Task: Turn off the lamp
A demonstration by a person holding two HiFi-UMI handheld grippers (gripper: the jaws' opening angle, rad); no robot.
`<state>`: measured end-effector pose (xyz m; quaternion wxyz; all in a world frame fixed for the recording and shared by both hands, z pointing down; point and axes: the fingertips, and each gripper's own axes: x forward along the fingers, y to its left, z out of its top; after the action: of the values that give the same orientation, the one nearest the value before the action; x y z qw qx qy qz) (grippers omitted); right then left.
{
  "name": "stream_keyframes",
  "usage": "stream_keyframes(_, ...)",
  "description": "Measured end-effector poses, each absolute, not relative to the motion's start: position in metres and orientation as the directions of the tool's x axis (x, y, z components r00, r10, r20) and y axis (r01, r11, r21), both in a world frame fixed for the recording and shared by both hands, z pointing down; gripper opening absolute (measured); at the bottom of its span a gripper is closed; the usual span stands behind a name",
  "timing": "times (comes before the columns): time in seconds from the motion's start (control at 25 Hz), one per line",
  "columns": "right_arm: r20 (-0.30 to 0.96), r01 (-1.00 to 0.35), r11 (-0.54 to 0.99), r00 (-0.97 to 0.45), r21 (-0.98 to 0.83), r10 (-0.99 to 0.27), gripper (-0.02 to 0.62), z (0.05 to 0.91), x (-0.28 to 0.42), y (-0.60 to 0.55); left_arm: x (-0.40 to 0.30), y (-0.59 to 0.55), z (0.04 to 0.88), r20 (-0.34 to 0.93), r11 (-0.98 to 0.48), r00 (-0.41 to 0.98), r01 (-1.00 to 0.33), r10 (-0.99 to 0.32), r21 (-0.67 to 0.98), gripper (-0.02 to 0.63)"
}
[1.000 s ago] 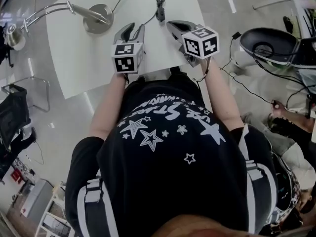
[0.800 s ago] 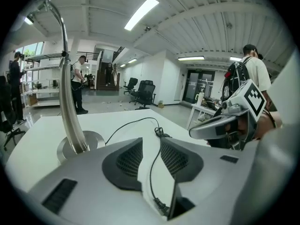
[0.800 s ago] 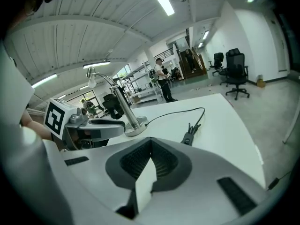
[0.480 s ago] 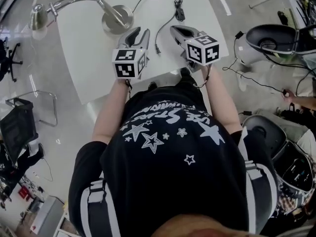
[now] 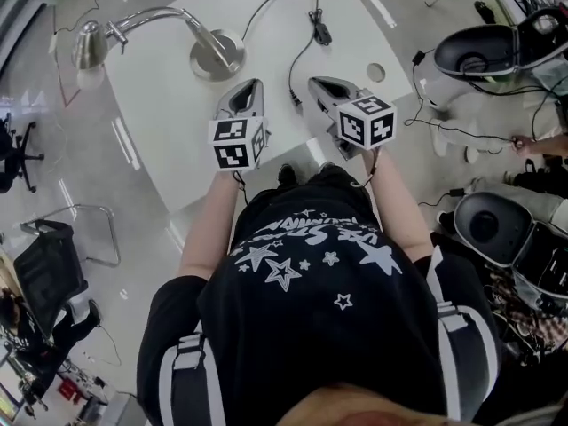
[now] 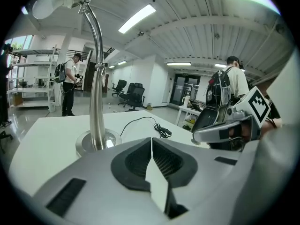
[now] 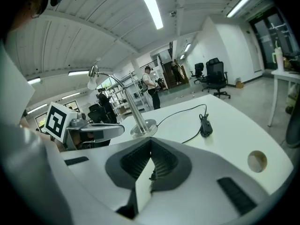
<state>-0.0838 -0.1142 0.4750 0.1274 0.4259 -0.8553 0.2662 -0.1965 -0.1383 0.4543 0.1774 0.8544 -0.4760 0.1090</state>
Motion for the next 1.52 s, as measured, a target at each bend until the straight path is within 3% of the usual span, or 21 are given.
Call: stream_keyframes(1.52,0.393,-0.862,0.434,-0.506,-0.262,-0.768,0.006,0.442,-0.027,0.009,-0.133,-0.032,0.403,0.239,-0.613,0.646,-0.763,-0.725,0.204,0.011)
